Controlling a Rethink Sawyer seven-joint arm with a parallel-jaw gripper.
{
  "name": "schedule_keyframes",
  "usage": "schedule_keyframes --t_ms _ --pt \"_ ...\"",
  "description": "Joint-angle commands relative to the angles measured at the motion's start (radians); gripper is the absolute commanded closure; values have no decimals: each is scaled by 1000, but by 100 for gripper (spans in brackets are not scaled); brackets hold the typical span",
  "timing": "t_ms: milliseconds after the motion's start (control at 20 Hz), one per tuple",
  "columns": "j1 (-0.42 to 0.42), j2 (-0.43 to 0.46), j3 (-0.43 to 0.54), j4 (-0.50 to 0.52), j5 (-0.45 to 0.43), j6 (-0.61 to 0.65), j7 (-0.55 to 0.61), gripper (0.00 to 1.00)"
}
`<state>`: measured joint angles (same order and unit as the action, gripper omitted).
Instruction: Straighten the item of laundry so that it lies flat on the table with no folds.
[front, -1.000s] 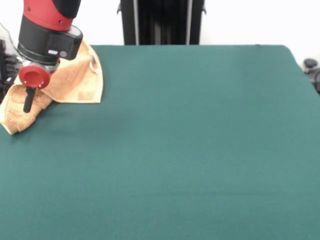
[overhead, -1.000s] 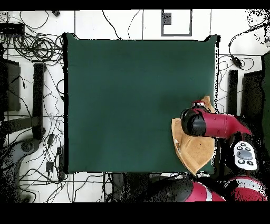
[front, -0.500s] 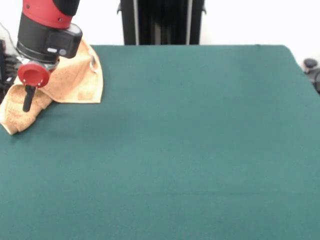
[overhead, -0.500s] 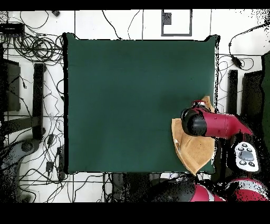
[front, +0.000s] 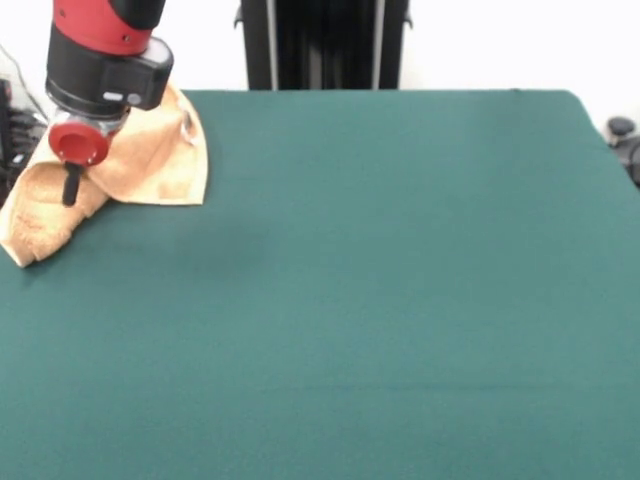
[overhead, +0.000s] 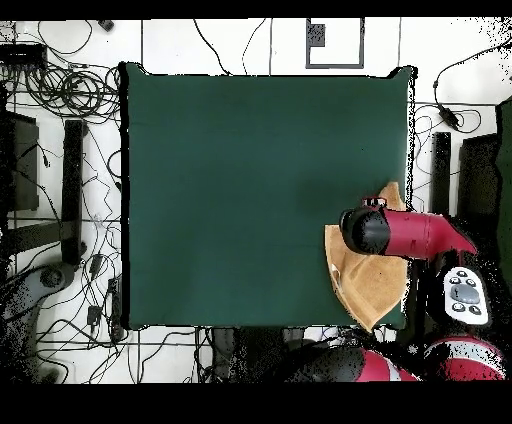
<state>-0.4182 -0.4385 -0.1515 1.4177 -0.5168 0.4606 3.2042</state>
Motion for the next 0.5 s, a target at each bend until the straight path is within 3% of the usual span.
schedule_keyframes --t_ms 50,250,500 --pt "64 -48 99 65 110 380 -165 0" --pt "73 -65 98 48 128 489 -171 0" --pt "72 -64 108 34 109 496 -175 0"
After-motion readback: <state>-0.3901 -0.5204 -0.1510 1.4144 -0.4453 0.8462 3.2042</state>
